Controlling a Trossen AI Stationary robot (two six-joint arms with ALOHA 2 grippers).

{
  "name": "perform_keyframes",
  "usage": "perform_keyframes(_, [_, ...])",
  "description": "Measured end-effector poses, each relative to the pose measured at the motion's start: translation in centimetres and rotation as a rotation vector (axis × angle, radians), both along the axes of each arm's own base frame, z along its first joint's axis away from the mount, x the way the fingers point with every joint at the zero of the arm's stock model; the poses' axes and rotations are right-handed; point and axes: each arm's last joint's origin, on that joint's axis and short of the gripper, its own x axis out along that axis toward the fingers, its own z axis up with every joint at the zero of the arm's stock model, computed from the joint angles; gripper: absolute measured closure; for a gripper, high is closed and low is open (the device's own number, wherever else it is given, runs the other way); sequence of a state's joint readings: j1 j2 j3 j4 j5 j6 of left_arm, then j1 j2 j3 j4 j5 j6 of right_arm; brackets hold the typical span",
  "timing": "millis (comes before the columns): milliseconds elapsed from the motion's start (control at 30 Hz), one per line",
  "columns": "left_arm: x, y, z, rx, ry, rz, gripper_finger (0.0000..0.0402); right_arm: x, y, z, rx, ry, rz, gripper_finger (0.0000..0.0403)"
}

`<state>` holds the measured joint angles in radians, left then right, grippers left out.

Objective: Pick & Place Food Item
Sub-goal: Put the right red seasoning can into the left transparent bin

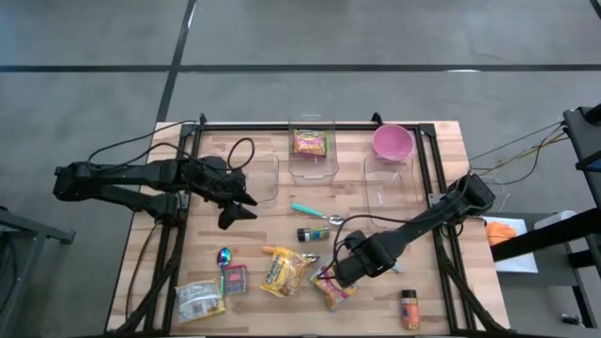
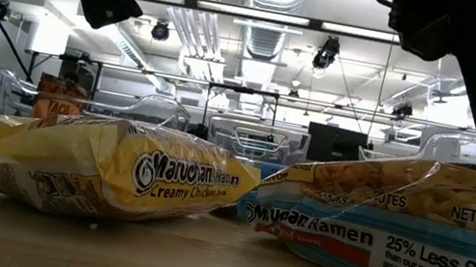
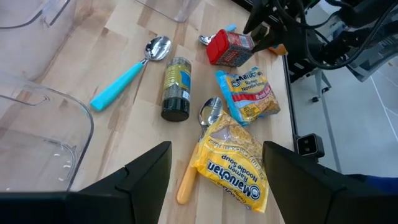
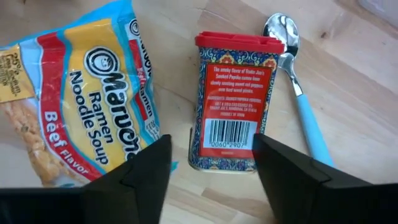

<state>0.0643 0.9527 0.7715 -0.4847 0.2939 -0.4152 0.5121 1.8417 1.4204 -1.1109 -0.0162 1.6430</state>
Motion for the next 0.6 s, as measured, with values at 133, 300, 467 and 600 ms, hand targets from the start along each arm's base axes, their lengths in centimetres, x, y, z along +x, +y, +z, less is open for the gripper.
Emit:
perform_keyframes(133, [-0.01,-0.02,0.00,-0.004,0.000,-0.005,0.0144,-0.40,-0.26,0.10,-0.011,0.043,-0.045,0.0117])
perform_keyframes(300, [-0.01,-0.01,0.00,-0.004,0.000,-0.005,0.0144,-0.30,-0.22,0.14,-0.002,0.035,-0.033,0.0049])
perform_keyframes(467, [0.00,-0.01,0.00,-0.004,0.000,-0.005,0.0144,0.16,0.00,0.26,0.012,-0.020,0.046,0.0015])
perform_keyframes(600, [-0.01,-0.02,0.01,-0.004,-0.001,-0.006,0.0144,0.52,0.02,0.30,-0.025,-0.078,0.053,0.0012])
